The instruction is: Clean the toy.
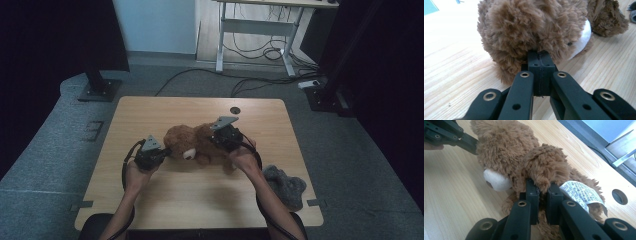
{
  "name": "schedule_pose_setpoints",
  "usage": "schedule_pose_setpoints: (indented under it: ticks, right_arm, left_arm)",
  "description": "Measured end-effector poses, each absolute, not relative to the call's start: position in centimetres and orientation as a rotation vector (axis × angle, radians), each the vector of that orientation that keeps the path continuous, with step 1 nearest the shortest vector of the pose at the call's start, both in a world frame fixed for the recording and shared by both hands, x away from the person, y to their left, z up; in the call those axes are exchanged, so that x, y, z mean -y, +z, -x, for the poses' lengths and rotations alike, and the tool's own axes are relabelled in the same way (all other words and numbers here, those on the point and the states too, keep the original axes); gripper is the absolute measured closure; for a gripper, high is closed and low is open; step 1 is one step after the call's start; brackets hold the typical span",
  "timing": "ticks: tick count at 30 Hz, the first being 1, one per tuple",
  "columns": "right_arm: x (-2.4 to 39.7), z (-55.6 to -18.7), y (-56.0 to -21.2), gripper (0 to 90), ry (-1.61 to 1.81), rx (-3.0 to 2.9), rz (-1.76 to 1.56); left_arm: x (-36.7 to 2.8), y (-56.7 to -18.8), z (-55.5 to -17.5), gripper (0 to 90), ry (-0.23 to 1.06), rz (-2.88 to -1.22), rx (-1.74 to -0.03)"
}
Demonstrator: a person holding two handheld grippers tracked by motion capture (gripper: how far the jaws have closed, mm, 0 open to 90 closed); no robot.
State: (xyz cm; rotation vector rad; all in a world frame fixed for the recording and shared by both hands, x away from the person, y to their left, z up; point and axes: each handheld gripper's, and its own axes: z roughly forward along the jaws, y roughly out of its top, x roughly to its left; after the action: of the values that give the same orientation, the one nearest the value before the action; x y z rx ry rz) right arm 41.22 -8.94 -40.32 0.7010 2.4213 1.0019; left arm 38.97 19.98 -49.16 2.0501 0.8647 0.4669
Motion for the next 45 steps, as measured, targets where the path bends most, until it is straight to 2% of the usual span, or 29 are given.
schedule_pose_setpoints:
  ticks: [14, 27, 33, 39, 45]
  right_arm:
    - [9.1, -41.7, -40.5, 78.4, 0.992, -2.433, -0.741]
    - [11.7, -39.6, -39.9, 48.2, 1.024, -2.380, -0.751]
    - [15.0, -39.4, -42.5, 35.5, 0.974, -2.356, -0.864]
    - [17.4, -40.9, -46.3, 20.6, 0.949, -2.340, -1.048]
    - [17.5, -42.9, -50.2, 19.7, 0.949, -2.363, -1.150]
  left_arm:
    - [-20.5, -49.6, -38.4, 90.0, 0.446, -2.035, -0.843]
    - [-20.5, -49.9, -38.3, 90.0, 0.453, -2.037, -0.829]
    - [-20.5, -50.0, -38.3, 90.0, 0.457, -2.036, -0.830]
    - [-20.5, -50.1, -38.4, 90.0, 0.460, -2.034, -0.831]
    - [-20.6, -50.1, -38.5, 90.0, 0.462, -2.036, -0.833]
